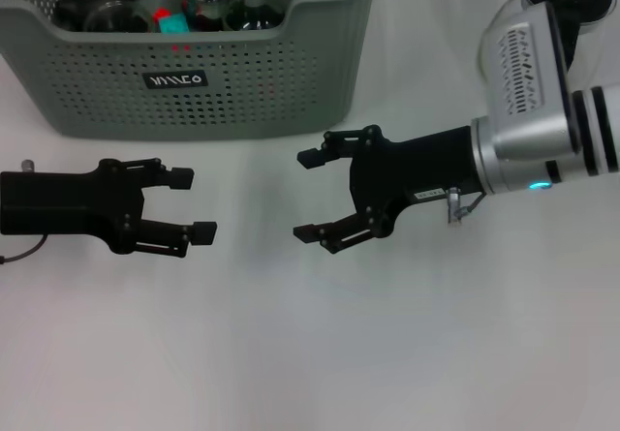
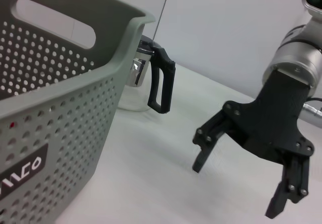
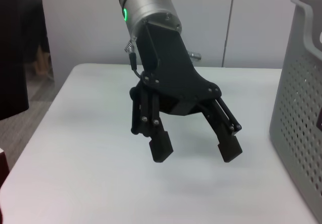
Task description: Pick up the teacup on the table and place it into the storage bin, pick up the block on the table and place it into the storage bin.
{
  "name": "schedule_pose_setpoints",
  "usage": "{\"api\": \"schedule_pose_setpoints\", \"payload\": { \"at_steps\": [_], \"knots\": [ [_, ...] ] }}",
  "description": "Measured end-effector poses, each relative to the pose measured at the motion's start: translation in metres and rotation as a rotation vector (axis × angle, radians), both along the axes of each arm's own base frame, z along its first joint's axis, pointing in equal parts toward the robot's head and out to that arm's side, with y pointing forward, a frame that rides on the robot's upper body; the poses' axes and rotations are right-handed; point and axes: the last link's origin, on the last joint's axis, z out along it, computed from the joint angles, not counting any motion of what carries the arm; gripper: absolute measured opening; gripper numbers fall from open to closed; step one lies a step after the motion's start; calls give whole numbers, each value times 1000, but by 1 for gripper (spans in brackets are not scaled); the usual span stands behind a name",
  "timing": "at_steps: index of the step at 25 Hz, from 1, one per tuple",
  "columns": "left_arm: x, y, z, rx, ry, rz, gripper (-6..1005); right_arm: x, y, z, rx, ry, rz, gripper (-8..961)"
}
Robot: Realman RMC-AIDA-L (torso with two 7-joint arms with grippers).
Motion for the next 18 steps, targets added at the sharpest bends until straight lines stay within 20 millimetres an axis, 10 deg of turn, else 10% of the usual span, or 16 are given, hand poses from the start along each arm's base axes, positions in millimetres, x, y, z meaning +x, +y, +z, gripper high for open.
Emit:
{"api": "schedule_pose_setpoints", "payload": {
  "at_steps": [18],
  "knots": [
    [-1,0,-3,-4,5,5,944,-1,6,-3,34,-17,-7,932]
  ]
}}
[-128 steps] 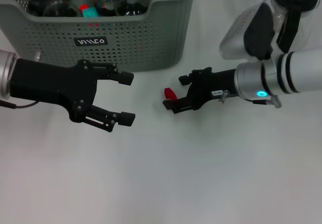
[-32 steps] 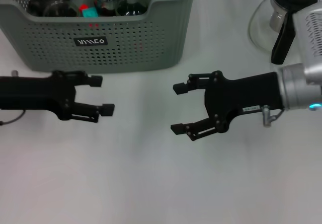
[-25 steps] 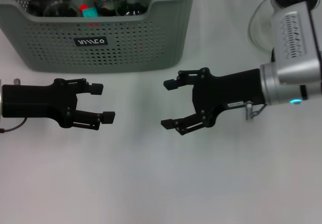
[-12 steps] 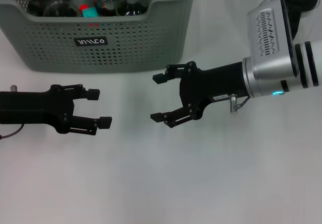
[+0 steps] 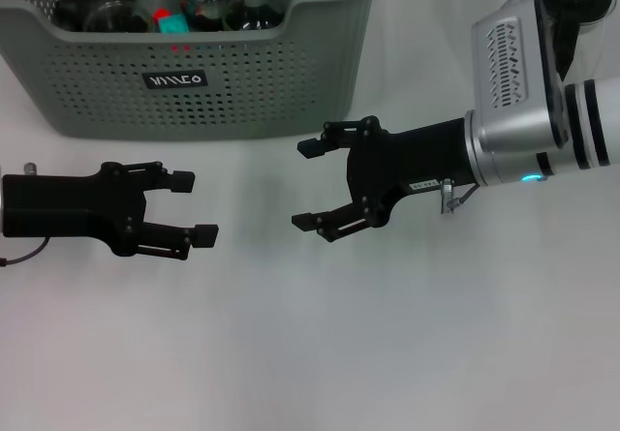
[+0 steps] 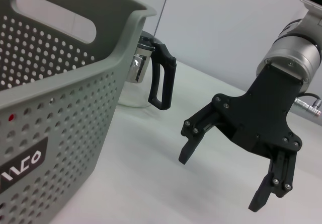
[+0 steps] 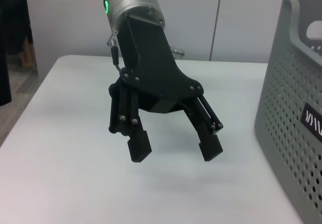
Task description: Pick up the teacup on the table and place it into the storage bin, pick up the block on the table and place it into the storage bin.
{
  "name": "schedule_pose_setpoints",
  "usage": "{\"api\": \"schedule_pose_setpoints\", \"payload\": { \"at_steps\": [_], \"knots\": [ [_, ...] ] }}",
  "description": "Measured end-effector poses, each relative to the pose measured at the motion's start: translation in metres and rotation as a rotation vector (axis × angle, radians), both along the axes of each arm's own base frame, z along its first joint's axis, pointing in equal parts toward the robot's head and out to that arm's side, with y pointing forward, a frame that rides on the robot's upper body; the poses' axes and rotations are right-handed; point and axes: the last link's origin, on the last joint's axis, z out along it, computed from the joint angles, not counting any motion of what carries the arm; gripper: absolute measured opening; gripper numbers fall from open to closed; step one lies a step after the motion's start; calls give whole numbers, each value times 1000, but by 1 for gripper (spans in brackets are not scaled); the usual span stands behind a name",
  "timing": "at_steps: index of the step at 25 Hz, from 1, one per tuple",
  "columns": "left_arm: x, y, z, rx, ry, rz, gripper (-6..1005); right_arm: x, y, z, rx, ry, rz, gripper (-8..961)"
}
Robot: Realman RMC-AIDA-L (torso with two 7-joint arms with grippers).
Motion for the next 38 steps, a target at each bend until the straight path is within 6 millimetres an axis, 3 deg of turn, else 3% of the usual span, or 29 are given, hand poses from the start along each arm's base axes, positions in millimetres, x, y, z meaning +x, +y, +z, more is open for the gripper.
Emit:
{"api": "schedule_pose_setpoints", "payload": {
  "at_steps": [38],
  "knots": [
    [0,3,-4,-9,-5,28,947,0,3,-5,-7,-38,-60,935]
  ]
}}
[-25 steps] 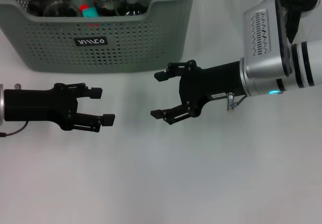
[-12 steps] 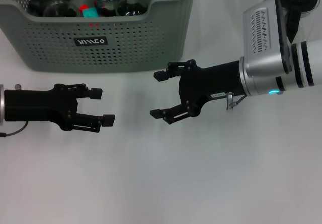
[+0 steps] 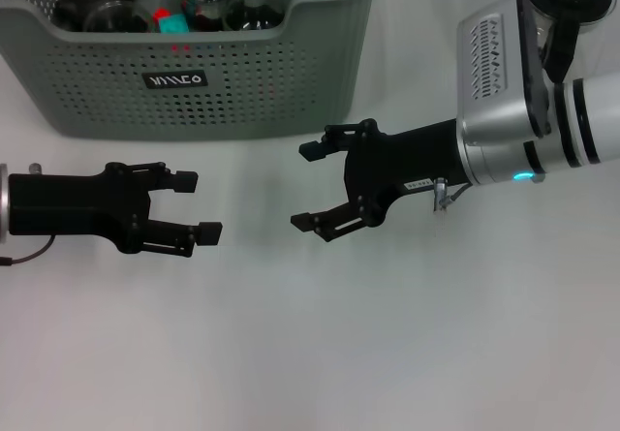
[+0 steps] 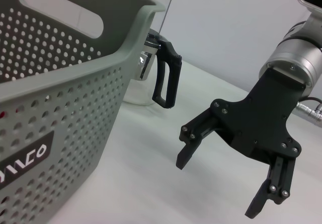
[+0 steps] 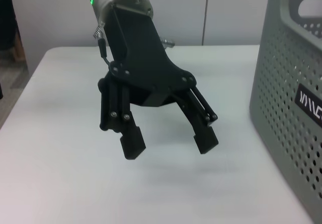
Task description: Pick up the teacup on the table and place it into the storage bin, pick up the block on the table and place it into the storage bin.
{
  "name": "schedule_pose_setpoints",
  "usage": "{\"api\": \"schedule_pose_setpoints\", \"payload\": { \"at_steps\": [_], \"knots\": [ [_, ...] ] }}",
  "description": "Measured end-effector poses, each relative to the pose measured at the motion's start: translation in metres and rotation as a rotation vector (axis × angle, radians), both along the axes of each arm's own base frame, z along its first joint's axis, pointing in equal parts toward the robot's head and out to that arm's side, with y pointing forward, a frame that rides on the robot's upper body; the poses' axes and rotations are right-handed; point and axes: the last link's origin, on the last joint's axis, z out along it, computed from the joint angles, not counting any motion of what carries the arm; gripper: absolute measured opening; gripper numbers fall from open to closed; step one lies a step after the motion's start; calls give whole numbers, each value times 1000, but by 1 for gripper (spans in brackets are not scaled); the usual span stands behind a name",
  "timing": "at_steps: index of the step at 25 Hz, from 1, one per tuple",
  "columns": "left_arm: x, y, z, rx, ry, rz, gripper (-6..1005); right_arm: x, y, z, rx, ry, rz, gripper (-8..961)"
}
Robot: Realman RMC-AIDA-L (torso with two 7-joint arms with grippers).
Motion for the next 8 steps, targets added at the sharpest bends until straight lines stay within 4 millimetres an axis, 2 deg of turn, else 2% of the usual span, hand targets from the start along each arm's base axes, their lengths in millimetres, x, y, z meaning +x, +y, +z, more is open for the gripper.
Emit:
{"api": "schedule_pose_setpoints", "payload": {
  "at_steps": [8],
  "knots": [
    [0,-1,-1,-5,4,0,947,0,1,0,4,-4,-1,935]
  ]
}}
